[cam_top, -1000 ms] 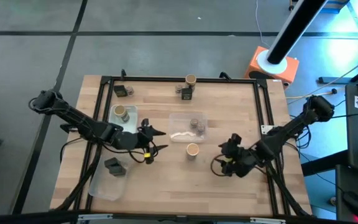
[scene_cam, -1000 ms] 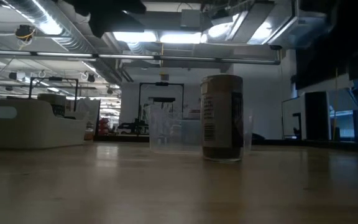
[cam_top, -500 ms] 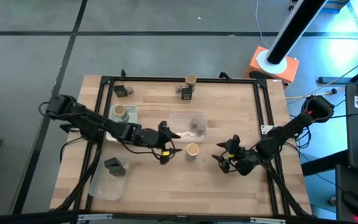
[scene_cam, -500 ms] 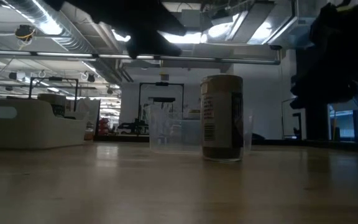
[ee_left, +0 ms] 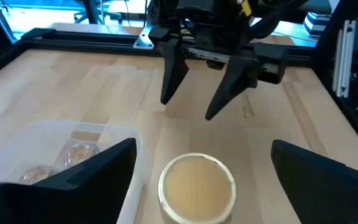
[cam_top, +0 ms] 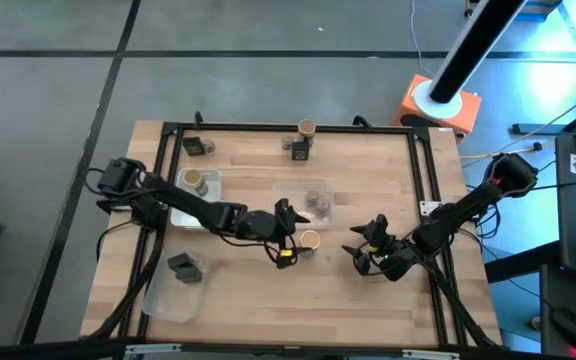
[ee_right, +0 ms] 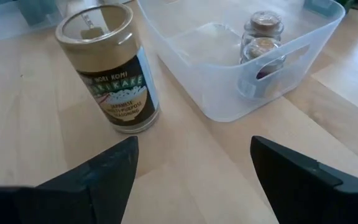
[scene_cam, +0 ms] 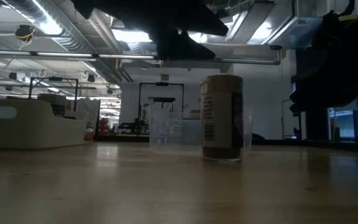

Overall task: Sort spices by type
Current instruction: Put the gold seasoning bottle into the white bin

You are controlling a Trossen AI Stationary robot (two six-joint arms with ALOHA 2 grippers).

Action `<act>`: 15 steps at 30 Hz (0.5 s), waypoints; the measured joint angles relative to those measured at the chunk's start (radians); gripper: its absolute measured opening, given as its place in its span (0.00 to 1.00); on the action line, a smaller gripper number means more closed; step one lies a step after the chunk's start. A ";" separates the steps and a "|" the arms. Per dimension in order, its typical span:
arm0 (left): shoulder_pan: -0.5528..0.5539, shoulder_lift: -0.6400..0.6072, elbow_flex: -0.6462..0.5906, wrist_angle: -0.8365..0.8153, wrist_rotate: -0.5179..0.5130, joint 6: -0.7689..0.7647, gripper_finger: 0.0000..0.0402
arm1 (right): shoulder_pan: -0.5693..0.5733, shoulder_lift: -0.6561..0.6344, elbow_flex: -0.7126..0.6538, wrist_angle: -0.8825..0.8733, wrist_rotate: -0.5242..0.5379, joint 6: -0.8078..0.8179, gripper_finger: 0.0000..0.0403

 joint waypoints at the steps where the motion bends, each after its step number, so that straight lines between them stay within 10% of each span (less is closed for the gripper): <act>1: 0.000 0.010 0.000 0.011 0.000 0.003 0.89 | 0.000 0.000 0.000 0.000 0.000 -0.001 0.77; 15: 0.003 0.125 -0.001 0.113 0.000 -0.030 0.89 | -0.001 0.090 0.000 0.030 -0.001 0.000 0.77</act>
